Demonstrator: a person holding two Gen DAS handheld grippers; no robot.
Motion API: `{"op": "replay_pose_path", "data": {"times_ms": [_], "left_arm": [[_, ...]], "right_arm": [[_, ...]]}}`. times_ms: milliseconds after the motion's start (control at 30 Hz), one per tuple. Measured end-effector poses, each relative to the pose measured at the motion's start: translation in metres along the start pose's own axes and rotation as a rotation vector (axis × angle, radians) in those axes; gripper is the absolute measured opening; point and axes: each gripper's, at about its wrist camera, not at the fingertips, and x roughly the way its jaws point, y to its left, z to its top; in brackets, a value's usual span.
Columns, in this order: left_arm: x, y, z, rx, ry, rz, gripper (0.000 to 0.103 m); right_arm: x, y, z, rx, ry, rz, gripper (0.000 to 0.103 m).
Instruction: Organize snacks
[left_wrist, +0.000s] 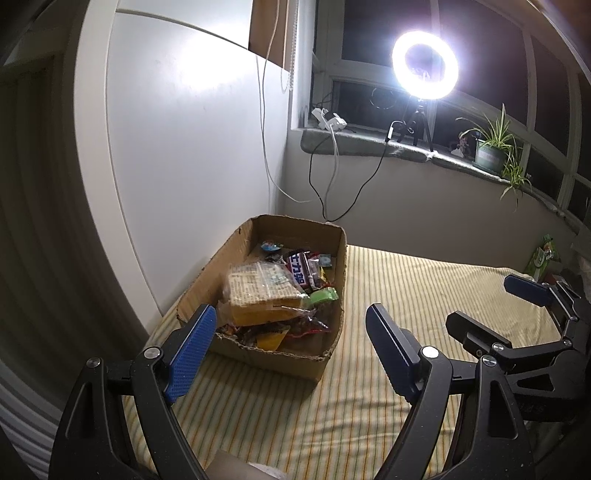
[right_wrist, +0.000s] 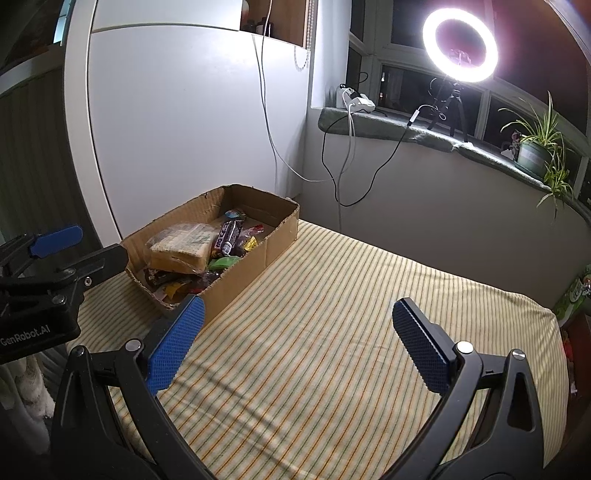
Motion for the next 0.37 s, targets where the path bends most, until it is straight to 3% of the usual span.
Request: {"op": "replay_pose_path", "data": {"times_ms": [367], "left_arm": [[-0.0002,-0.0058,-0.0033,0.015,-0.010,-0.003,0.083]], "right_arm": [[0.0021,-0.0021,-0.0032,0.015,0.007,-0.005,0.103]]}}
